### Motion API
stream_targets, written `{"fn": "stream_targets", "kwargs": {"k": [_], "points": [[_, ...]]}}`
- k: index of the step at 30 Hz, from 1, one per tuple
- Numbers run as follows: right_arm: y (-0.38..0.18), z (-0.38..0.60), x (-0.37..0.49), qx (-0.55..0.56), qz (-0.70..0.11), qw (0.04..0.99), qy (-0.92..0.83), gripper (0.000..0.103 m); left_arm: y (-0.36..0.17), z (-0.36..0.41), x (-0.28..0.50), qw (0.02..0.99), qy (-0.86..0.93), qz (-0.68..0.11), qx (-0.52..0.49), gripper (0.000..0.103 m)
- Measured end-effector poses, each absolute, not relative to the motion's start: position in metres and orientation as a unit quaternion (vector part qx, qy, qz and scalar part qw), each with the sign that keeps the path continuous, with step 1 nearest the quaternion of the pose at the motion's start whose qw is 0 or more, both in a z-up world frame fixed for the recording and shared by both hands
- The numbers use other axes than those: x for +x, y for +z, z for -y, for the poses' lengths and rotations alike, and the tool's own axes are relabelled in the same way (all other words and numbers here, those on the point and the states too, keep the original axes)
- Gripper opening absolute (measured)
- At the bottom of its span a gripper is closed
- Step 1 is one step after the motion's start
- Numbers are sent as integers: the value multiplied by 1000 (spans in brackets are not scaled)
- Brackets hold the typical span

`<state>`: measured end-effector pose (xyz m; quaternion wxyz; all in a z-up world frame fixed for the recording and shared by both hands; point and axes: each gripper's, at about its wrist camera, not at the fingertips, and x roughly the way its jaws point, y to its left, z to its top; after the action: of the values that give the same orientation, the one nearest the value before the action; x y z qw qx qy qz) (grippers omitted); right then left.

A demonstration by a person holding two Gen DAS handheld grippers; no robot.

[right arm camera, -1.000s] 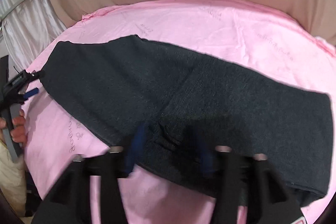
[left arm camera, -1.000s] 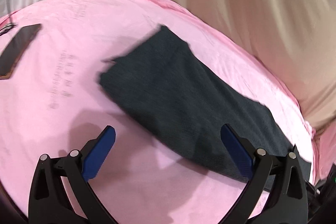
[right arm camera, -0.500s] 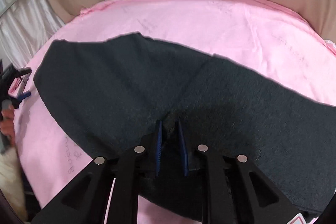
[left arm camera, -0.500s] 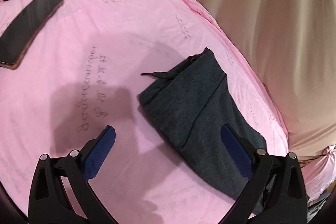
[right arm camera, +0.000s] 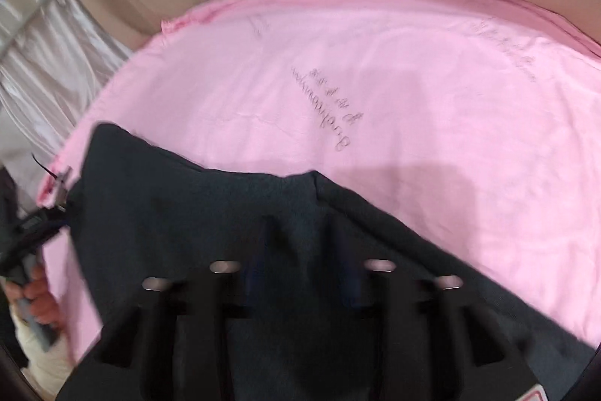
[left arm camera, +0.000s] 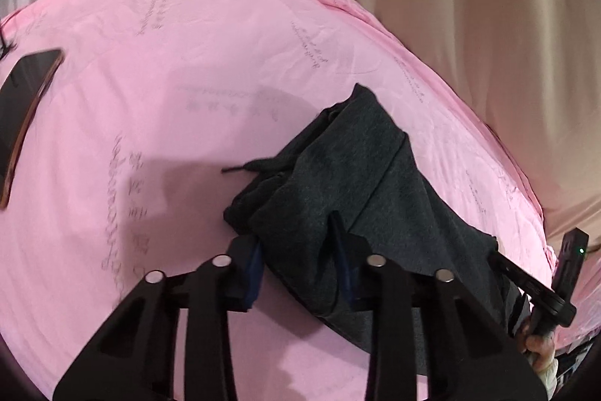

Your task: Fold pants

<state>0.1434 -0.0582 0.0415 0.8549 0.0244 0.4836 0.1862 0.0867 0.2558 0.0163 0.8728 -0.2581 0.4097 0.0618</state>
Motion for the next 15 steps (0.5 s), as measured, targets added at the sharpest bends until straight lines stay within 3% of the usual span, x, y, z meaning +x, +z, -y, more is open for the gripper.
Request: {"fn": "stream_targets", "kwargs": {"k": [3,6,7,8,10,11,12,15], "points": [[60,60,142,26,-432,884,177,3,23,-254,99,882,54,-402,-240,23],[26,63,162,25,-484,858,168,4,24,-251,105,892,61,-390,-222,26],[31,69,158,39,-470,866,166,5,21,-252,104,889,64,-392,-228,27],[37,73,155,50,-474,864,161,12,21,-253,99,888,63,-391,-233,29],[60,80,135,52,-440,883,156,17,30,-255,80,896,71,-377,-223,47],[69,83,123,54,-422,891,161,26,34,-257,69,901,86,-364,-218,76],[77,86,109,61,-408,896,165,36,38,-261,58,906,102,-348,-220,97],[81,85,79,74,-405,892,187,43,35,-272,45,894,97,-343,-271,98]]}}
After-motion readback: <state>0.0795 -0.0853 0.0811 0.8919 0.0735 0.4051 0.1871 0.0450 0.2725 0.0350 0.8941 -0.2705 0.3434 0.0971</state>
